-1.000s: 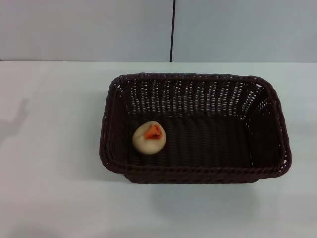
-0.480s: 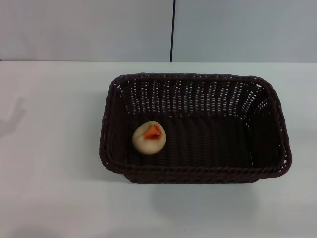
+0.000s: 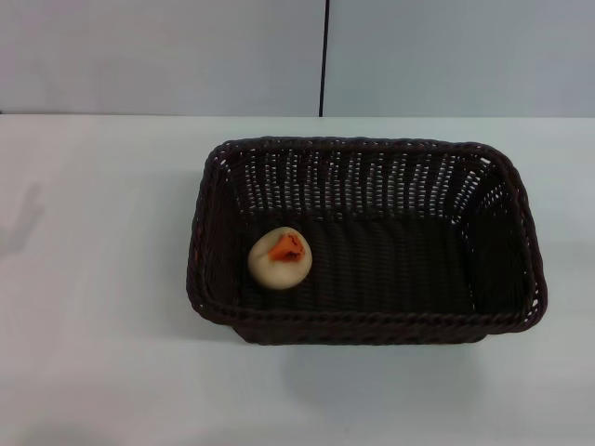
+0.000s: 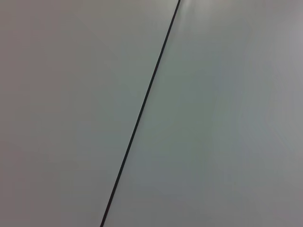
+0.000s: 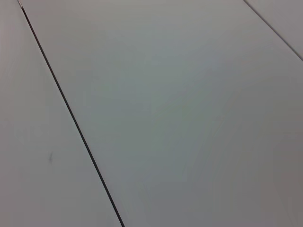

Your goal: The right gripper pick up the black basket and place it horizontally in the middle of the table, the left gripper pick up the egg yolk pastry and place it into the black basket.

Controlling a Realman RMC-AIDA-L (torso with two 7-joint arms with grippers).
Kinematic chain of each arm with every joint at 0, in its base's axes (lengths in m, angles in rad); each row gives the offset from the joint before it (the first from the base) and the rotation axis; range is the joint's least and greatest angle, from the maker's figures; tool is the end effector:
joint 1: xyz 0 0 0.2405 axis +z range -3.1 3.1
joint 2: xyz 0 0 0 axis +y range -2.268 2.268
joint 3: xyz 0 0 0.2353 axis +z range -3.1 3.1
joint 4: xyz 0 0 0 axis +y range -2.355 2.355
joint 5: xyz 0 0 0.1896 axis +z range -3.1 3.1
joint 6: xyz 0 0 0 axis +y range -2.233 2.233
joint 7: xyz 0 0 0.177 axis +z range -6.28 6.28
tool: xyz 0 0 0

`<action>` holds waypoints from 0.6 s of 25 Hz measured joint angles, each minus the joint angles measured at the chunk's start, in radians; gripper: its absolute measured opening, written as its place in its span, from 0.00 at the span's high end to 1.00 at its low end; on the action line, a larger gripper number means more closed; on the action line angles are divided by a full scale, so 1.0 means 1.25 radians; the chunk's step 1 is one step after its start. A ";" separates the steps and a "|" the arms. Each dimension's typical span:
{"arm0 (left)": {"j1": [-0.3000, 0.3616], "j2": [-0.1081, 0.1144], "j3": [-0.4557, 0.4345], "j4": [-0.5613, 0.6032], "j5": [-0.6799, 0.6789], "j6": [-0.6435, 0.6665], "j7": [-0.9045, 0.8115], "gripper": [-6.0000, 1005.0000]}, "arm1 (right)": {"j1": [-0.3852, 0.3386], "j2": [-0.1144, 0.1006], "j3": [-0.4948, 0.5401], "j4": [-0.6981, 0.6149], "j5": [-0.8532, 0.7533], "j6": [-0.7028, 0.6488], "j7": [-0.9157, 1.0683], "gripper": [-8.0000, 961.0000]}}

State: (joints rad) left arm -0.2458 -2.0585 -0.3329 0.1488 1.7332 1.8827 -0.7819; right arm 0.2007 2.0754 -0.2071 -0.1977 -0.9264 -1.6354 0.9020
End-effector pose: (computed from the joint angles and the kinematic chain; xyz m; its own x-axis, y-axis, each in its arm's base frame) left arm -0.3027 0.2402 0.1079 0.3400 -0.3934 0.8542 0.8426 -0.2759 -0.4625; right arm 0.3513 0.2417 0.1460 0.2762 0.4602 -0.8437 -0.9500 -0.0022 -0.3122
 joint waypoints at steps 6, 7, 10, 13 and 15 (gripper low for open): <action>0.002 0.001 0.003 0.004 -0.001 0.015 0.004 0.29 | 0.000 0.000 0.000 0.001 0.000 0.000 0.000 0.34; 0.002 0.001 0.003 0.004 -0.001 0.015 0.004 0.32 | 0.000 0.000 0.000 0.001 0.000 0.000 0.000 0.34; 0.002 0.001 0.002 0.004 -0.001 0.016 0.001 0.40 | 0.000 0.000 0.000 0.001 0.000 0.000 0.000 0.34; 0.002 0.002 0.001 0.004 -0.001 0.017 -0.001 0.49 | 0.002 0.000 0.000 0.001 0.001 0.000 0.000 0.34; 0.003 0.002 0.001 0.005 -0.001 0.018 -0.002 0.53 | 0.004 0.000 0.000 0.001 0.001 0.000 0.000 0.34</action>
State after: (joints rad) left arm -0.2425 -2.0555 -0.3313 0.1556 1.7317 1.9050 -0.7841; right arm 0.2055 2.0754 -0.2070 -0.1963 -0.9251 -1.6354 0.9020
